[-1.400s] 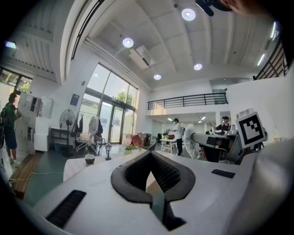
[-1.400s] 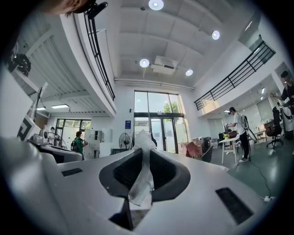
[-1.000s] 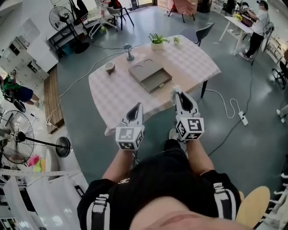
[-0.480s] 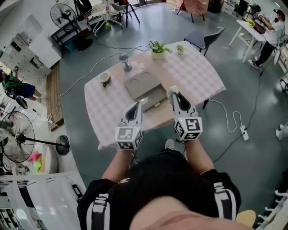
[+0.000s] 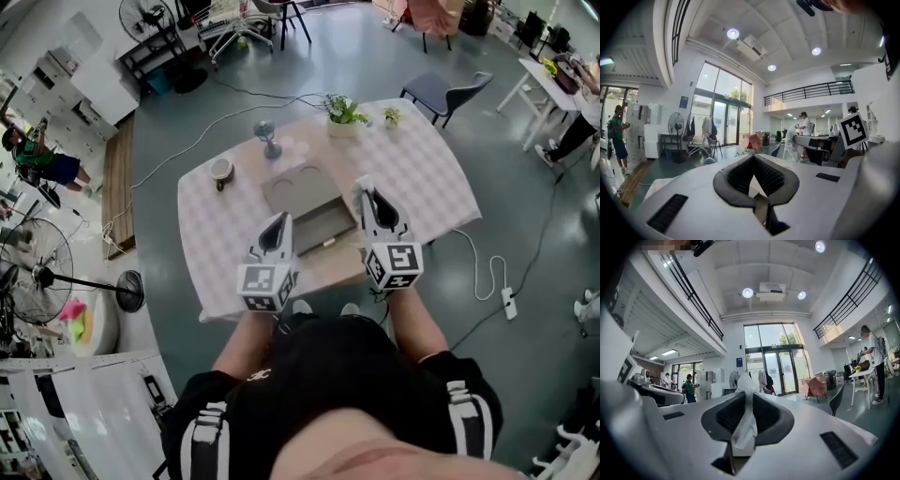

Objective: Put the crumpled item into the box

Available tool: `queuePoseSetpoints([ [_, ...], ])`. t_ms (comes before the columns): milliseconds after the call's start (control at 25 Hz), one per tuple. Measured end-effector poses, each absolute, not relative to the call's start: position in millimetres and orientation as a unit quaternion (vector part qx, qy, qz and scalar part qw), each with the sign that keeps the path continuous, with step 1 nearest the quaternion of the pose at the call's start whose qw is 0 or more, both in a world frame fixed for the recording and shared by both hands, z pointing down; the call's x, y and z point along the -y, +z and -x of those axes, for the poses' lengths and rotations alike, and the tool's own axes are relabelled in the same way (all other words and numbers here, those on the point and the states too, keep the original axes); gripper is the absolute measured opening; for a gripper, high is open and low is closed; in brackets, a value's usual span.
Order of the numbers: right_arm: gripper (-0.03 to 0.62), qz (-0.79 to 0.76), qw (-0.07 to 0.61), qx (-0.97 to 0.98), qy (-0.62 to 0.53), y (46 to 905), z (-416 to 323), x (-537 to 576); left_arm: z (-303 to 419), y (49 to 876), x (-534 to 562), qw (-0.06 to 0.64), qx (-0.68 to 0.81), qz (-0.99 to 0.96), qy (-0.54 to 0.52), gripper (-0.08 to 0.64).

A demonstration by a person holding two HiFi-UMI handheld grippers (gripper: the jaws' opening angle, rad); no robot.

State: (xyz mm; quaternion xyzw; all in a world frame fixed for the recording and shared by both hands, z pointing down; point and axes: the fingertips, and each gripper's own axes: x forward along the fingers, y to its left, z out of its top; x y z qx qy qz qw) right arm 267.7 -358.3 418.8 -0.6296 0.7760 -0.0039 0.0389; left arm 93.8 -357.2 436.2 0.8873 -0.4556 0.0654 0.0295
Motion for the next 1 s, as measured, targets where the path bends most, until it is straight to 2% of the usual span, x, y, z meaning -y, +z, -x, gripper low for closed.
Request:
queuePoseSetpoints([
  [400,0.054,0.610,0.008,-0.792,0.023,418,-233,396,-60,437,391,0.034,0.476,-0.877,0.062,-0.009],
  [640,0.054,0.564,-0.062,-0.821,0.058,431,-196,411,-38,444,393,0.042,0.495,-0.866,0.065,-0.009],
  [1000,0.054,0.507,-0.160,-0.846,0.032,501,-147,434,-4,445,389,0.048,0.527,-0.847,0.056,-0.009],
])
